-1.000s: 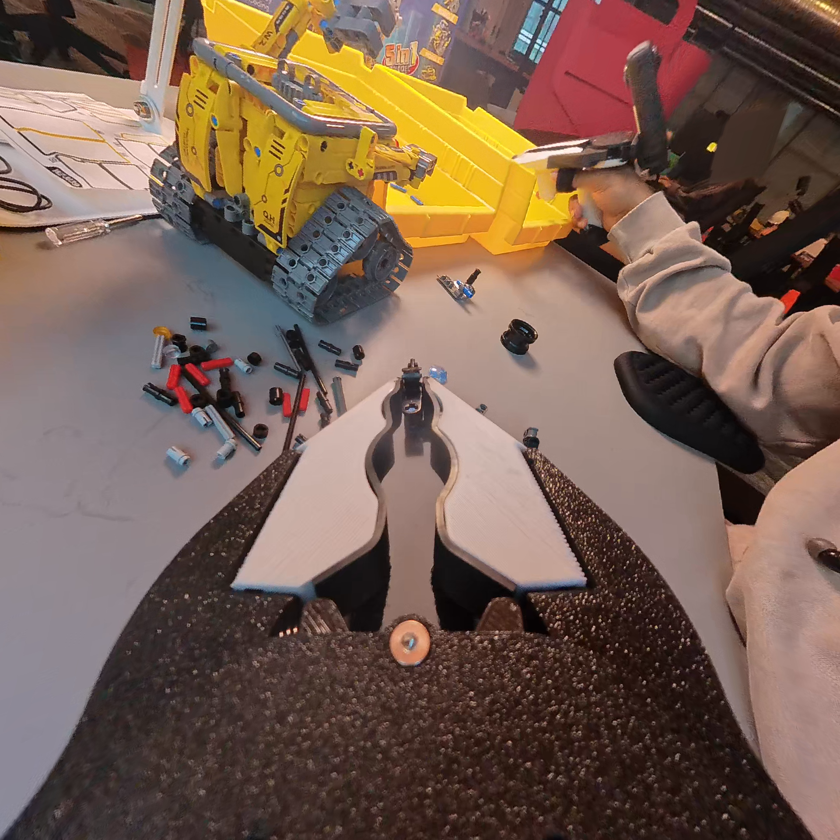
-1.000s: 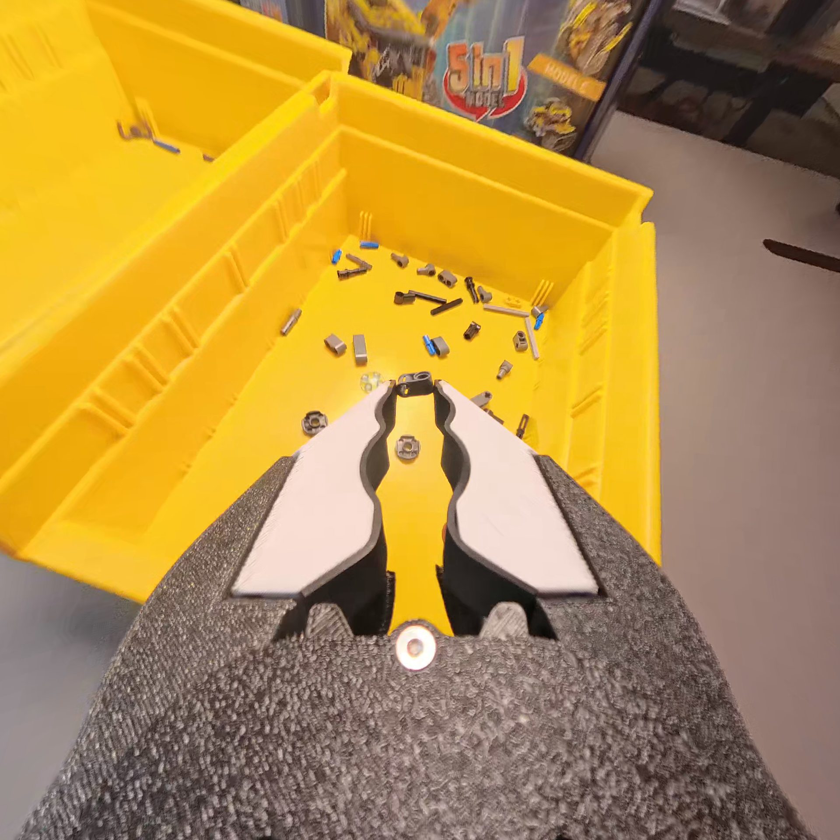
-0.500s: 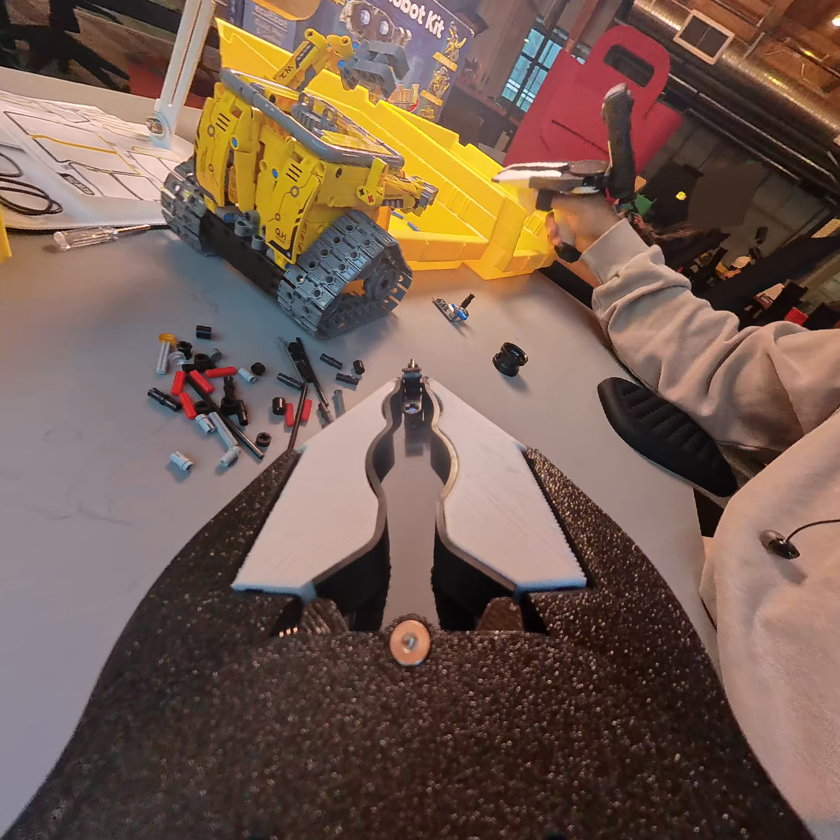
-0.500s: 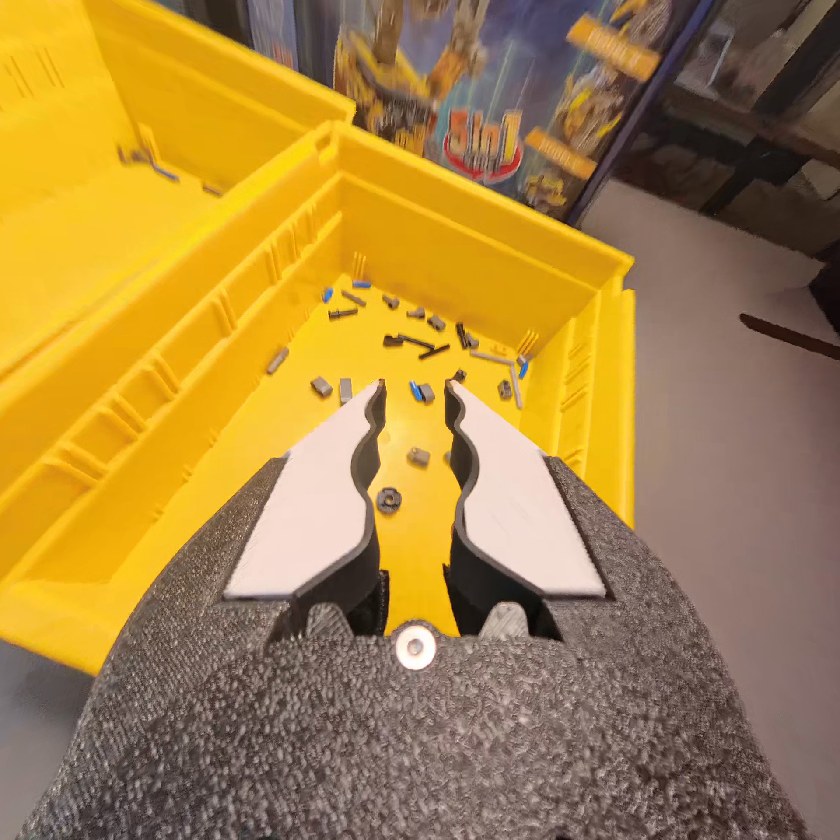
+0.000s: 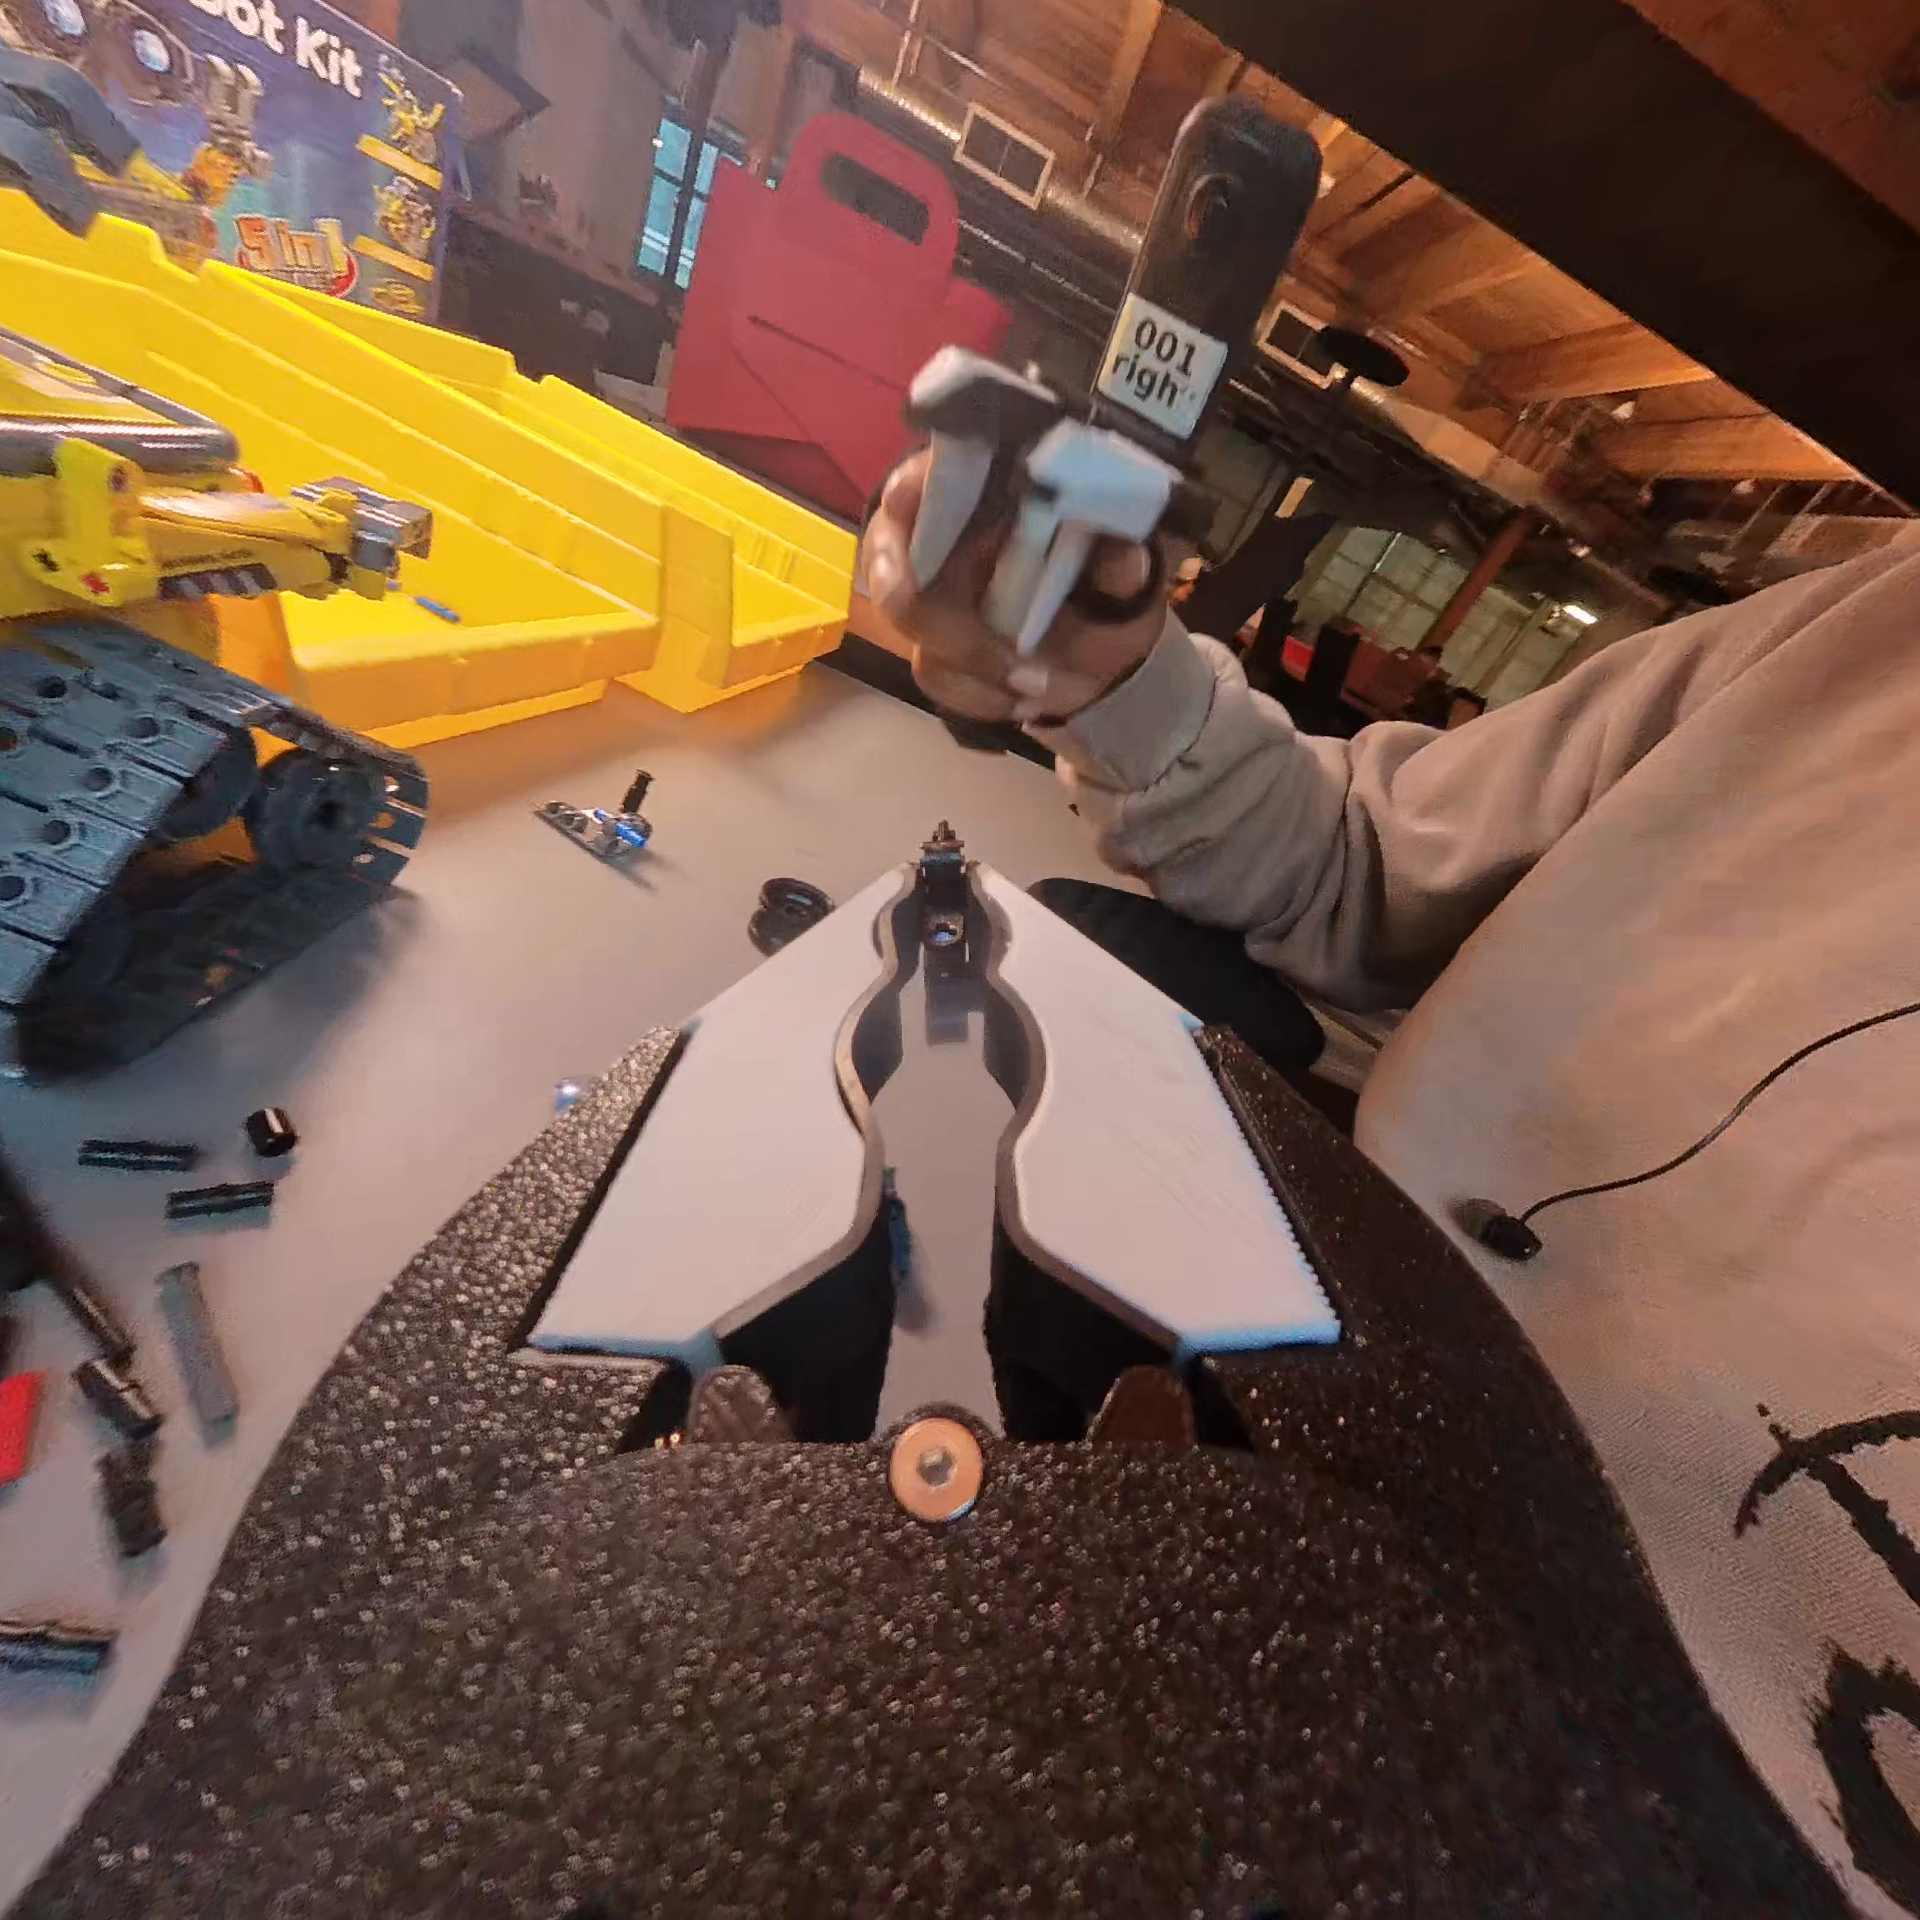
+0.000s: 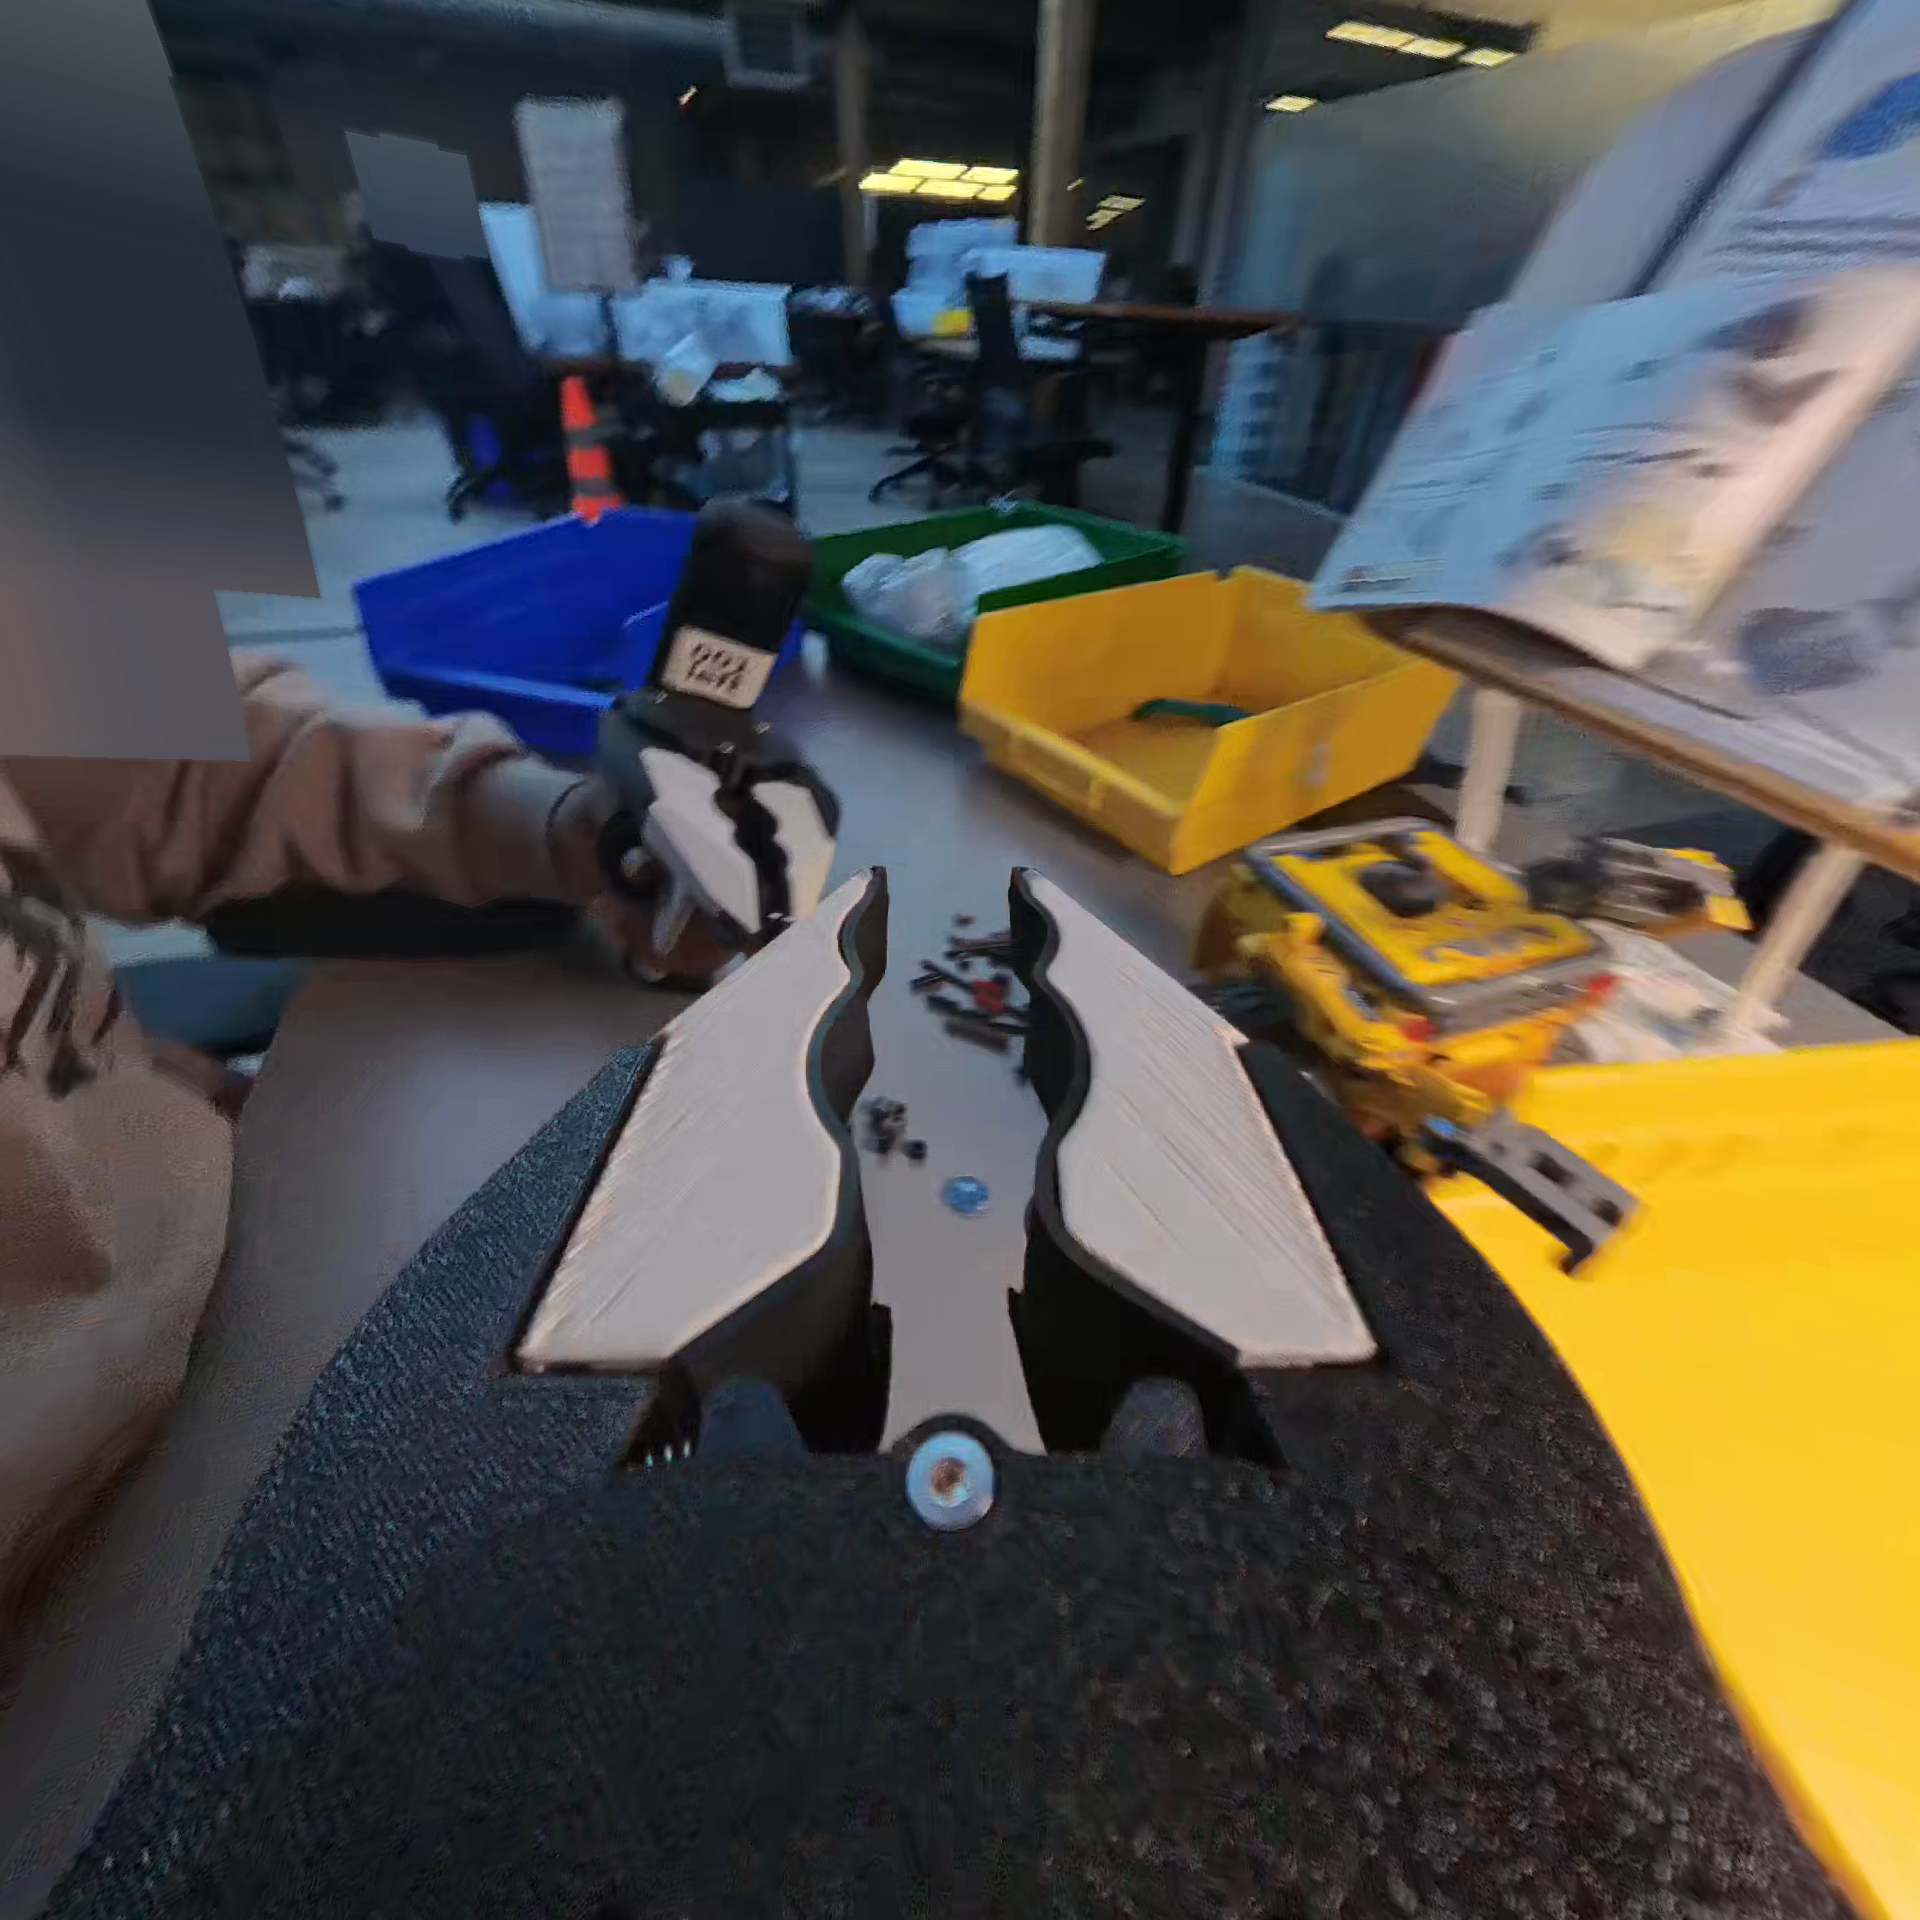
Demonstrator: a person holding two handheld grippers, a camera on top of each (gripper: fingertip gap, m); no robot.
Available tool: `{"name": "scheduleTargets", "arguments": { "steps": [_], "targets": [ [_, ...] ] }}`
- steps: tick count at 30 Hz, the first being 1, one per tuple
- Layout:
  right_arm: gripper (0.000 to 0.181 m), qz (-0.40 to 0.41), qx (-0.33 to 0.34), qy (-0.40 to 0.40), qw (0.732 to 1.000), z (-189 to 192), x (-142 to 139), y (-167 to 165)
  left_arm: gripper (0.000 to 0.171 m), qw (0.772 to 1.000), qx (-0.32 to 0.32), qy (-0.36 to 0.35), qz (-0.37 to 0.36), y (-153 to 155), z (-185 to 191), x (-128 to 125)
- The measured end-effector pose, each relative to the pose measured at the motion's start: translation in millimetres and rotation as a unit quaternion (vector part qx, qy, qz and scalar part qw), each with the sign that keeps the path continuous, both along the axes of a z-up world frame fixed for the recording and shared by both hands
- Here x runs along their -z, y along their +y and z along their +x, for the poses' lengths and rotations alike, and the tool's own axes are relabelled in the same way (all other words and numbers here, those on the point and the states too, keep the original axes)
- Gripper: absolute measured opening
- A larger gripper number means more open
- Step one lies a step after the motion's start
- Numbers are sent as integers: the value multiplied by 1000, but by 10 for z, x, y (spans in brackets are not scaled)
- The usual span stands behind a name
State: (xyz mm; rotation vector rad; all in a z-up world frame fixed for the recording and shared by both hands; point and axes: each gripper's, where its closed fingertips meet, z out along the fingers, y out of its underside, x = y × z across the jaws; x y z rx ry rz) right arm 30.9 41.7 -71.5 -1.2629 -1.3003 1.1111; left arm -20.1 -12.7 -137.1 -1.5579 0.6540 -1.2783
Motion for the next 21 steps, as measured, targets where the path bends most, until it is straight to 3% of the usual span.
{"name": "scheduleTargets", "arguments": {
  "steps": [3,5,18,21],
  "targets": [
    [22,19,-88,-64,994,-502,472,-590,7,999,-6,14,28,-126,-3,-5],
    [21,-3,-110,-67,992,-678,588,-725,7,998,-12,25,48,-185,-32,-27],
    [3,-136,-202,12,970,-634,436,-907,7,993,-7,45,112,-379,-7,-151],
    [2,-107,-186,12,977,-631,464,-893,8,993,-7,44,106,-367,-6,-130]
  ]
}}
